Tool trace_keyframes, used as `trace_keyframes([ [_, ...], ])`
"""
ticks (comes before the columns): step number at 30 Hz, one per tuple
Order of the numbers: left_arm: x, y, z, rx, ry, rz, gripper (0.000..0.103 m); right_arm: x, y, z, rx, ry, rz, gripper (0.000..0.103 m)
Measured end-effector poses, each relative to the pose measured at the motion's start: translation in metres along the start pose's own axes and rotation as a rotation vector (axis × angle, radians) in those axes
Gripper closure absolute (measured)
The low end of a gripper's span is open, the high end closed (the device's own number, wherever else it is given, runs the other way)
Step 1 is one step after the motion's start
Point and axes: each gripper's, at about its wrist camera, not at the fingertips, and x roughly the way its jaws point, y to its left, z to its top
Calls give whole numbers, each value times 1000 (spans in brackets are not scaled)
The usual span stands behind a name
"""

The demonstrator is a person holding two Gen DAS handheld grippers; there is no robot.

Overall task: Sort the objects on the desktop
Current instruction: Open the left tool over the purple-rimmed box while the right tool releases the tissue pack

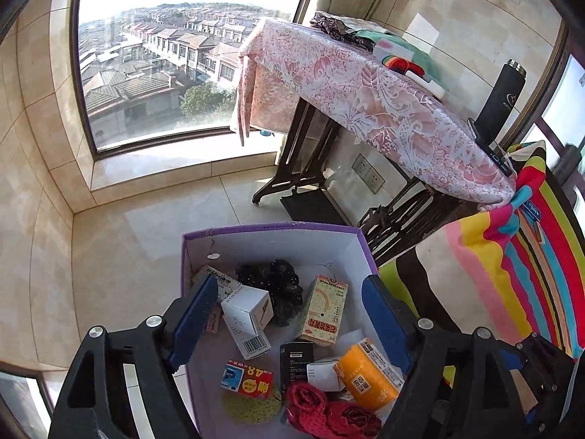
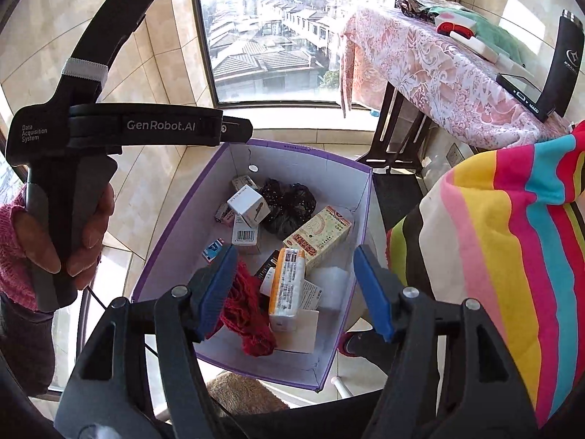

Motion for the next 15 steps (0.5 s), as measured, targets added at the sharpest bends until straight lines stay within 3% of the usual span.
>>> trace_keyframes([
  [8,5,-39,-5,72,38,-78,21,-34,-47,-14,126,-58,-53,32],
  [15,5,-124,-6,243,92,-191,21,-70,-104,-37,212,-98,-148,31],
])
